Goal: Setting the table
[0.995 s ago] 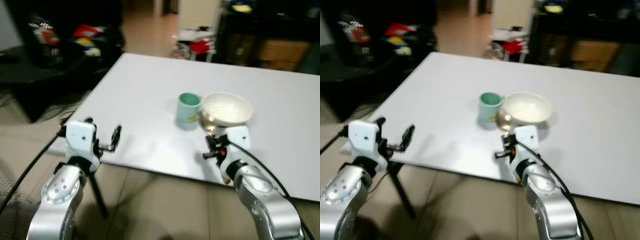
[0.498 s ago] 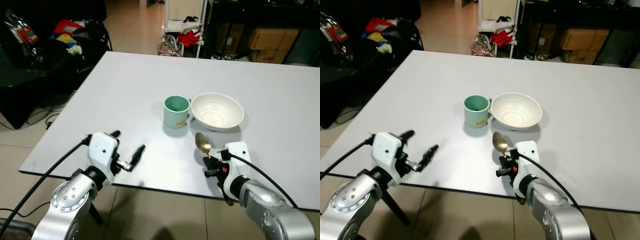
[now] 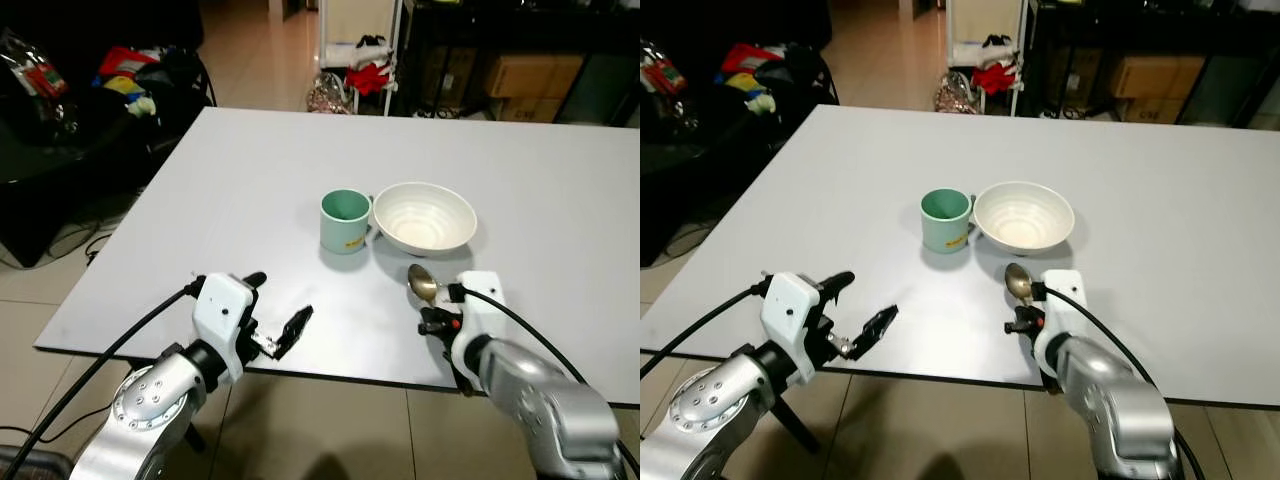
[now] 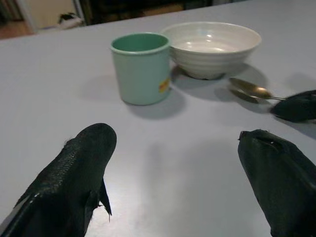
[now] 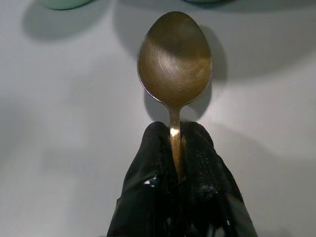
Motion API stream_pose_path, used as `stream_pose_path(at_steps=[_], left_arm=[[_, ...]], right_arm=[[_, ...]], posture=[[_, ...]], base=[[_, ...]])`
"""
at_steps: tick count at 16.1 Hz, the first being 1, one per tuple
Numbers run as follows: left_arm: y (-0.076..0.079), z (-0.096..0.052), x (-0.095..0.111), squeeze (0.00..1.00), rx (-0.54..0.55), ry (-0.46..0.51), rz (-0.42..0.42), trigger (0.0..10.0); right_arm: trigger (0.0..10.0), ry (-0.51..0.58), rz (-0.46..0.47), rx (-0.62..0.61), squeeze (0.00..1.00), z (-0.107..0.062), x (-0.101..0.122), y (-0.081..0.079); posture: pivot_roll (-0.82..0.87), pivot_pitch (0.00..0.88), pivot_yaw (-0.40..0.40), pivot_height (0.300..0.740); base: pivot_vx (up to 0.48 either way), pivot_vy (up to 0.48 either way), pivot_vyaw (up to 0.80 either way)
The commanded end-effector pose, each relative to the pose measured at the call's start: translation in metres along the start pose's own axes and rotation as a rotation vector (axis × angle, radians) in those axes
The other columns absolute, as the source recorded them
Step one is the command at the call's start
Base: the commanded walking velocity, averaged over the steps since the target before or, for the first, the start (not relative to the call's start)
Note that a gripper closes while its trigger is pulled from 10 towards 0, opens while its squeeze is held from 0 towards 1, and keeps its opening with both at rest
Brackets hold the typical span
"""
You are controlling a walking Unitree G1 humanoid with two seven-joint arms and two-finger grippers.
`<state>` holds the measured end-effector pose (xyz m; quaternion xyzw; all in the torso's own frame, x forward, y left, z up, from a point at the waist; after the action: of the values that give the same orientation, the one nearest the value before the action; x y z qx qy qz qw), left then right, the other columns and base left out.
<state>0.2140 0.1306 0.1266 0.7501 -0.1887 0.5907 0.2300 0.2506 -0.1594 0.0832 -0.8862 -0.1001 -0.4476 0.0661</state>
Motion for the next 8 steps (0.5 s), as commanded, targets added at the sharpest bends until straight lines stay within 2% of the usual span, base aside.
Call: stream_pose_path(at_steps=[1, 3, 5, 8], left_arm=[[0.011, -0.004, -0.002, 0.00, -0.078, -0.030, -0.009, 10.0], [0.015, -0.006, -0.005, 0.00, -0.111, -0.053, -0.020, 10.0], [0.016, -0.007, -0.004, 0.00, -0.120, -0.055, -0.031, 10.0], [0.017, -0.009, -0.005, 0.00, -0.126, -0.065, -0.030, 10.0]], right_arm=[[10.0, -0.002, -0.003, -0.023, 0.00, 0.006, 0.005, 0.007], [10.0, -0.025, 0.013, -0.058, 0.00, 0.017, 0.009, 0.016], [10.0, -0.026, 0.013, -0.075, 0.00, 0.021, 0.012, 0.020], [10.0, -0.027, 0.022, -0.075, 0.00, 0.025, 0.013, 0.019]], posture=[[0.02, 0.000, 0.024, 0.740], [0.03, 0.000, 0.019, 0.740], [0.03, 0.000, 0.018, 0.740], [0.03, 0.000, 0.018, 0.740]], base=[[0.000, 0.000, 0.00], [0.000, 0.000, 0.00], [0.000, 0.000, 0.00], [0.000, 0.000, 0.00]])
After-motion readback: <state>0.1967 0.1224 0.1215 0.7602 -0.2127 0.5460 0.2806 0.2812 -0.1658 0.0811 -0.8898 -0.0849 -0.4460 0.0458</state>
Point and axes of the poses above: a point about 5 cm out from each wrist's last joint towards the gripper, its own z axis pointing out of the wrist towards the gripper, its own x axis along the axis of the wrist's last joint, y = z × x, the point moved 1 cm from there along z, pointing out of the wrist towards the gripper, and after that the axes turned 9 degrees about -z, right-handed, at the moved point
